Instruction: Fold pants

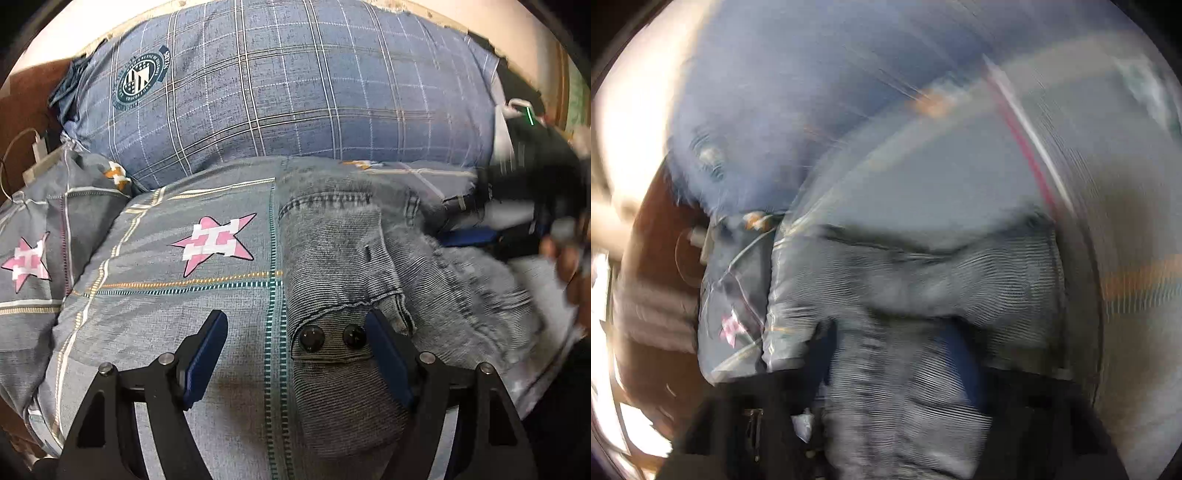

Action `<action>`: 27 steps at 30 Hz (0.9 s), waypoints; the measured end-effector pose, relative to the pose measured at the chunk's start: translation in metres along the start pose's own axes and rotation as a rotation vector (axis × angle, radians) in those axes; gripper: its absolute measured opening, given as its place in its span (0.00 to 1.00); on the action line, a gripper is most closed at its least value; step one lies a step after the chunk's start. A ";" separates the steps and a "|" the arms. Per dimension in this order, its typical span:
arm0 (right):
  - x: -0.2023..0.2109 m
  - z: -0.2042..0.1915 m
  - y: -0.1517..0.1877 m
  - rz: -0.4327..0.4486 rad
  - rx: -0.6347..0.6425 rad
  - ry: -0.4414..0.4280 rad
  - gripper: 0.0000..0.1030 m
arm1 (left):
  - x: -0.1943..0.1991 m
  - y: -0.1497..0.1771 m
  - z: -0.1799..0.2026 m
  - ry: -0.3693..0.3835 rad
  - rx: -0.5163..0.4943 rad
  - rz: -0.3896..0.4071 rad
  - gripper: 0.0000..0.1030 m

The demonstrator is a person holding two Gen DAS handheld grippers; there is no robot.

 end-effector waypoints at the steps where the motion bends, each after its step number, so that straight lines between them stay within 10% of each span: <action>1: 0.004 0.009 0.003 0.020 -0.006 0.004 0.17 | 0.007 -0.005 -0.003 0.010 0.026 0.027 0.75; 10: 0.016 -0.001 0.010 0.034 0.095 0.141 0.22 | -0.019 0.010 0.007 -0.065 -0.048 -0.033 0.76; 15: 0.058 -0.049 -0.003 0.134 0.202 0.047 0.72 | -0.021 0.009 0.005 -0.043 -0.015 -0.037 0.76; 18: 0.040 -0.046 -0.018 0.119 0.205 0.063 0.73 | -0.020 0.008 0.005 -0.036 -0.020 -0.032 0.76; 20: 0.000 -0.001 -0.024 0.031 0.114 0.244 0.72 | -0.019 0.009 0.004 -0.014 -0.007 -0.034 0.76; 27: 0.049 -0.029 -0.018 0.184 0.187 0.217 0.72 | -0.021 0.009 0.000 0.016 0.022 -0.036 0.76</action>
Point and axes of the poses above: each gripper's, at about its wrist camera, not at the fingertips, and x roughly against the way its jaws point, z to its right, y to its underside, the point moved 7 cm from there along -x, roughly the way its jaws point, and after that the axes turned 13 degrees about y, right-handed, at the moved point
